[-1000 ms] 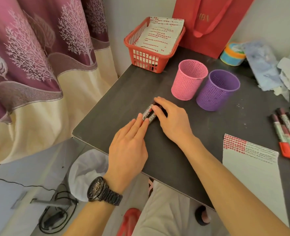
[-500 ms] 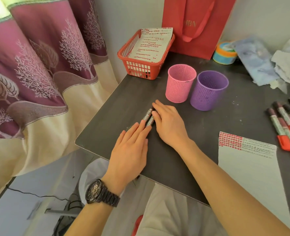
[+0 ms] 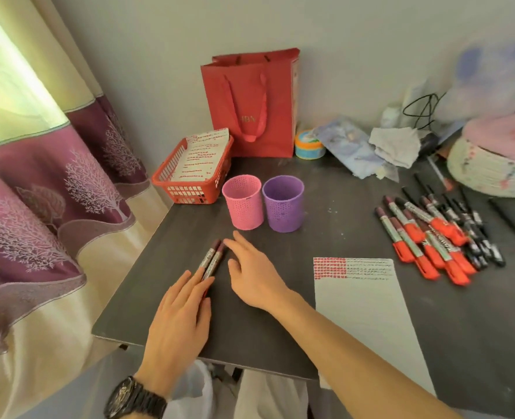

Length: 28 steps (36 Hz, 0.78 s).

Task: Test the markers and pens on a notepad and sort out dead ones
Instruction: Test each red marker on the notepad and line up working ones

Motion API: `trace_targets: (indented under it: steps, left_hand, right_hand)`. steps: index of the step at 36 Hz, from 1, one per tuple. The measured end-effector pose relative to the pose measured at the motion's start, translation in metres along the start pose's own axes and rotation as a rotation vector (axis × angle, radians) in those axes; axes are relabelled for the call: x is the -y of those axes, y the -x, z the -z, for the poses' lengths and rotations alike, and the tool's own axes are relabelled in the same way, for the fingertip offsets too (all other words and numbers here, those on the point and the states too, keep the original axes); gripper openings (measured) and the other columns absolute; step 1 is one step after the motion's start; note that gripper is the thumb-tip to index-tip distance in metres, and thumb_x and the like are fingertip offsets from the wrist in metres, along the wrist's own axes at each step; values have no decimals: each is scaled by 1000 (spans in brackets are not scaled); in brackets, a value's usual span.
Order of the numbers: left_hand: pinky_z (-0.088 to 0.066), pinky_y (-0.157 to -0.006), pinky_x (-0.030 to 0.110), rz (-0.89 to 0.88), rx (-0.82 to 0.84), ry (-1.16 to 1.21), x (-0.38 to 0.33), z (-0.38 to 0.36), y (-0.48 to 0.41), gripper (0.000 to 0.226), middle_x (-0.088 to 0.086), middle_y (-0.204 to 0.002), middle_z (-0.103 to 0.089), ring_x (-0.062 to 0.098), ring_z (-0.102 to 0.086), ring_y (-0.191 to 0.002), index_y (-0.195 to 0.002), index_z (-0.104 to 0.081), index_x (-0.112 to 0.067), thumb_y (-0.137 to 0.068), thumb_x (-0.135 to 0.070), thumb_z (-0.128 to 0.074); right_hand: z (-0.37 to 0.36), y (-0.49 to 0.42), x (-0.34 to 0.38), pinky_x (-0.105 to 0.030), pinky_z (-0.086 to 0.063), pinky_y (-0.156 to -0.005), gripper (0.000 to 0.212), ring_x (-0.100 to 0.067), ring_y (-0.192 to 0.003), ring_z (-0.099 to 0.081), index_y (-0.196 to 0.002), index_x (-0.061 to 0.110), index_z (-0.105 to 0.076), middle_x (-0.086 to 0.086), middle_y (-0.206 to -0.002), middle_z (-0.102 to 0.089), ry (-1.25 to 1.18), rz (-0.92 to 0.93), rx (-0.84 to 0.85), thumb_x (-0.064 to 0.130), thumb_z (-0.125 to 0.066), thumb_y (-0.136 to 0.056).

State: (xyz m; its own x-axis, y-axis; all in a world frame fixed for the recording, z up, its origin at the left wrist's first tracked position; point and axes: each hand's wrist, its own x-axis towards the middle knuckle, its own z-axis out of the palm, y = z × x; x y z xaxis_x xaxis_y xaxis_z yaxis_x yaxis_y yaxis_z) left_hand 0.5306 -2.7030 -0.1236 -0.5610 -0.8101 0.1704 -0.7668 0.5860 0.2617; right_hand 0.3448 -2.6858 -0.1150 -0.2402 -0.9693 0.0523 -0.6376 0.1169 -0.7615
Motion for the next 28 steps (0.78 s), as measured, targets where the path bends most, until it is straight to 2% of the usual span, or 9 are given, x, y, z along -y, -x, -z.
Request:
trace_targets:
  steps: [4,6,8,11,12,14,20,24,28]
  left_hand:
    - [-26,-120,41,-113,24,-41,-10,2,-5,43,-12,-156,-36,11,-27,-147,-139,-55,-34,-96,-39,-58]
    - [-31,-115,38,-180,-13,11,-23,1,-11,40,-12,-152,-42,12,-37,-143,-133,-61,-32,-95,-42,-52]
    - [-34,-112,33,-244,-35,86,-42,-4,-19,37,-14,-149,-46,11,-40,-141,-129,-63,-32,-93,-37,-59]
    - [-30,-117,31,-325,28,156,-72,-17,-37,46,-18,-151,-41,4,-32,-143,-134,-58,-35,-90,-29,-71]
    - [-26,-118,29,-346,59,165,-83,-22,-45,47,-22,-152,-36,0,-27,-144,-137,-54,-38,-92,-34,-67]
    - [-17,-119,24,-375,124,176,-105,-31,-59,47,-31,-153,-24,-7,-15,-145,-141,-45,-45,-96,-47,-56]
    - [-5,-121,23,-377,231,257,-139,-53,-81,73,-36,-153,-14,-9,-9,-146,-148,-31,-48,-83,-83,-27]
    - [-6,-119,22,-359,215,267,-136,-61,-81,80,-32,-156,-18,-12,-7,-142,-148,-32,-48,-79,-88,-23]
    - [-7,-117,23,-353,212,262,-137,-66,-82,80,-29,-158,-21,-6,-11,-146,-146,-36,-48,-78,-89,-26]
  right_hand:
    - [44,54,-19,-13,-19,-110,47,4,-146,-26,-149,40,-41,24,-163,-23,15,21,-139,34,-51,-103]
    - [75,85,-33,-4,-16,-108,41,15,-136,-30,-141,39,-51,28,-155,-36,8,2,-233,33,-56,-101]
    - [103,113,-54,1,-19,-105,34,20,-128,-35,-133,34,-59,26,-144,-48,15,-42,-339,27,-59,-100]
    - [139,141,-88,-14,-38,-105,31,9,-121,-48,-127,36,-60,26,-128,-53,55,-174,-456,24,-61,-99]
    - [150,147,-98,-21,-44,-102,31,5,-115,-53,-126,37,-59,26,-123,-54,64,-228,-487,23,-62,-98]
    - [168,155,-115,-26,-50,-93,31,4,-104,-57,-122,41,-58,23,-116,-57,103,-319,-549,24,-63,-97]
    - [208,155,-133,-23,-38,-73,26,-3,-92,-55,-119,41,-56,25,-95,-54,318,-487,-599,43,-62,-94]
    - [218,141,-129,-27,-39,-68,21,-3,-91,-48,-114,42,-56,22,-94,-52,462,-523,-530,52,-57,-94]
    - [221,119,-122,-31,-43,-64,17,-13,-90,-58,-97,38,-59,16,-91,-58,613,-491,-452,54,-56,-93]
